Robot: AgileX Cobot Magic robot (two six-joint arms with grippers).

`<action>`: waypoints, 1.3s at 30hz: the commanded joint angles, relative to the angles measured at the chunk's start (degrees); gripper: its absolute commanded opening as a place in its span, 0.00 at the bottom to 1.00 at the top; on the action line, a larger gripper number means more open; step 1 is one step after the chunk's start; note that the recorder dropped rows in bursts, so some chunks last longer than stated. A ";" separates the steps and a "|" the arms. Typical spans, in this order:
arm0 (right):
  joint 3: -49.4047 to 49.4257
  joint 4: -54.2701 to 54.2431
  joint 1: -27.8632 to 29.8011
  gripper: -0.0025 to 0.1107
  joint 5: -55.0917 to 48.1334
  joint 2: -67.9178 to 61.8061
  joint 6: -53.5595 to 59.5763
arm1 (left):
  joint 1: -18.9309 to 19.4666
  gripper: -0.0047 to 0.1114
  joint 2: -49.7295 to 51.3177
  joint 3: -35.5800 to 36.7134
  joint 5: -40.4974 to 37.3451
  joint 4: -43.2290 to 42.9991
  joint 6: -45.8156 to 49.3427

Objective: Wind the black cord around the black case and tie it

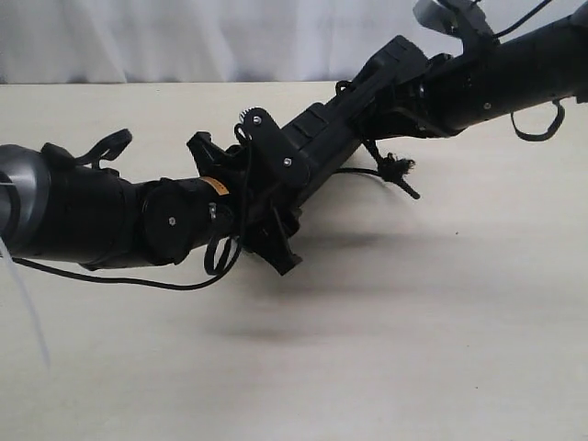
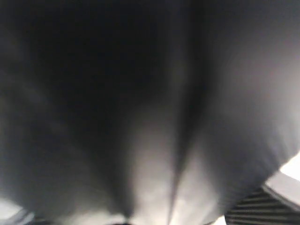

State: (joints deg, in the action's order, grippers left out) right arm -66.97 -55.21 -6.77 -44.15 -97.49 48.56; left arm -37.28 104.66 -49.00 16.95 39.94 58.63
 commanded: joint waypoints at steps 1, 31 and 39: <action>-0.26 1.21 0.27 0.06 0.75 0.05 -2.51 | -0.11 0.18 1.72 -0.37 -6.99 -1.95 0.26; -0.26 6.71 0.27 0.06 4.42 0.05 -5.97 | 10.21 0.83 -14.24 -12.51 -35.30 5.14 -9.95; -0.26 6.71 0.27 0.06 4.54 0.05 -5.74 | 20.59 0.83 1.69 -39.87 -63.78 16.63 -19.71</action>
State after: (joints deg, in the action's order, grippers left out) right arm -66.97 -48.26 -6.65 -40.29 -97.58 42.56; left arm -18.63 100.51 -81.19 -36.86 52.90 42.29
